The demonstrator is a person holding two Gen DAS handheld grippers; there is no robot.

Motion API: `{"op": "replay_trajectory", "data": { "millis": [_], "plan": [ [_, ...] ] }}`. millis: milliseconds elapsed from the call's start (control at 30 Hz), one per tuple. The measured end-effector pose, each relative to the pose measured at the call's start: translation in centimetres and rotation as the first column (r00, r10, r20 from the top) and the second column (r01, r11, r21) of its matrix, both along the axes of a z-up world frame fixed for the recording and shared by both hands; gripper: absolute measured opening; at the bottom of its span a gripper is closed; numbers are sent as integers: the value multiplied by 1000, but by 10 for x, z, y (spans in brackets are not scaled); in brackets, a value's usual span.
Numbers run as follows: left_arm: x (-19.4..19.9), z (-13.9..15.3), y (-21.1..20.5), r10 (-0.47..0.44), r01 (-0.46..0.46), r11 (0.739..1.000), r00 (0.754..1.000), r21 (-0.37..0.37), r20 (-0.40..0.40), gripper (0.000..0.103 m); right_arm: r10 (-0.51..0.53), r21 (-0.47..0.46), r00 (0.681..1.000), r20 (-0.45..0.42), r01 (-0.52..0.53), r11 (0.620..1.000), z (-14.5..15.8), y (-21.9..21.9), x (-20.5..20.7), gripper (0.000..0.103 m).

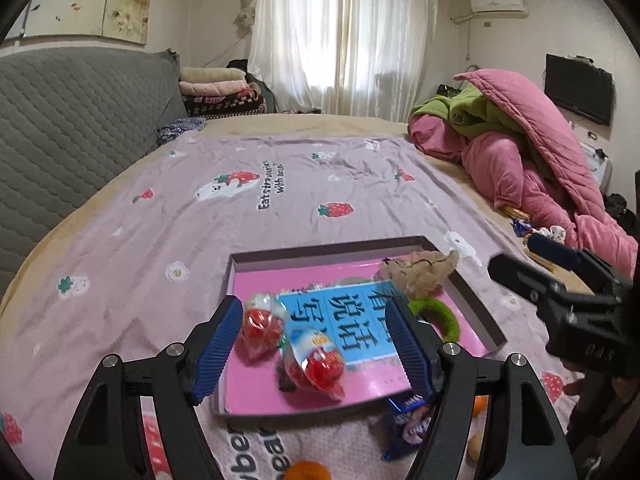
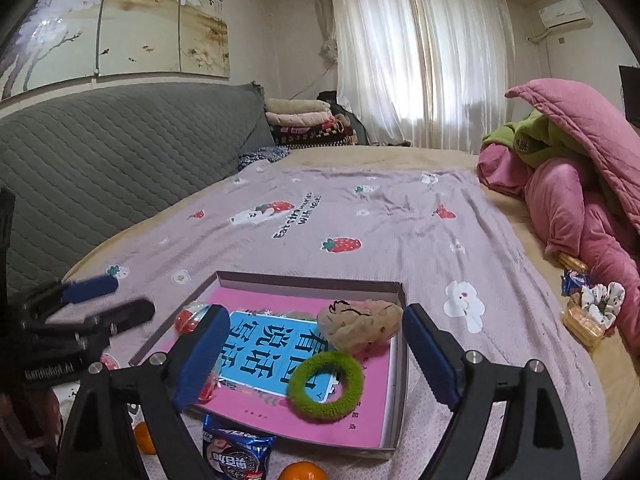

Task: Organize objects
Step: 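Lift both open grippers up and away from the tray, then move both grippers toward the cookie pack and walnut beside the tray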

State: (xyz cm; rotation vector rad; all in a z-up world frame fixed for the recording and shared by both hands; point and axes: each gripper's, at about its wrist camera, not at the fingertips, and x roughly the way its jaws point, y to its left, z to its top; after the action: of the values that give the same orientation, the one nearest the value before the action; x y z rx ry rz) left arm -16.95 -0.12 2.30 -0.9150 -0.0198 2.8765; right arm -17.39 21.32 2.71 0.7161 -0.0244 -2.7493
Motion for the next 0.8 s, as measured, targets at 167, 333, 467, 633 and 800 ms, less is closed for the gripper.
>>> {"op": "replay_trajectory", "data": {
  "millis": [167, 333, 467, 633, 800],
  "plan": [
    [14, -3, 2, 29, -29, 1000, 1000, 10, 6, 75, 18, 0, 1000, -6, -18, 1000, 5, 0, 7, 88],
    [23, -11, 6, 33, -33, 999, 999, 14, 27, 75, 16, 31, 999, -36, -15, 999, 9, -2, 18, 88],
    [33, -13, 10, 35, -36, 999, 999, 9, 37, 75, 9, 42, 998, -61, -6, 999, 14, -2, 26, 88],
    [45, -12, 14, 45, -45, 999, 998, -5, 34, 75, 5, 13, 998, -67, -4, 1000, 18, 4, 35, 88],
    [53, -9, 18, 43, -43, 999, 998, -19, 37, 75, 6, -8, 997, -74, -7, 1000, 21, 8, 44, 89]
  ]
}}
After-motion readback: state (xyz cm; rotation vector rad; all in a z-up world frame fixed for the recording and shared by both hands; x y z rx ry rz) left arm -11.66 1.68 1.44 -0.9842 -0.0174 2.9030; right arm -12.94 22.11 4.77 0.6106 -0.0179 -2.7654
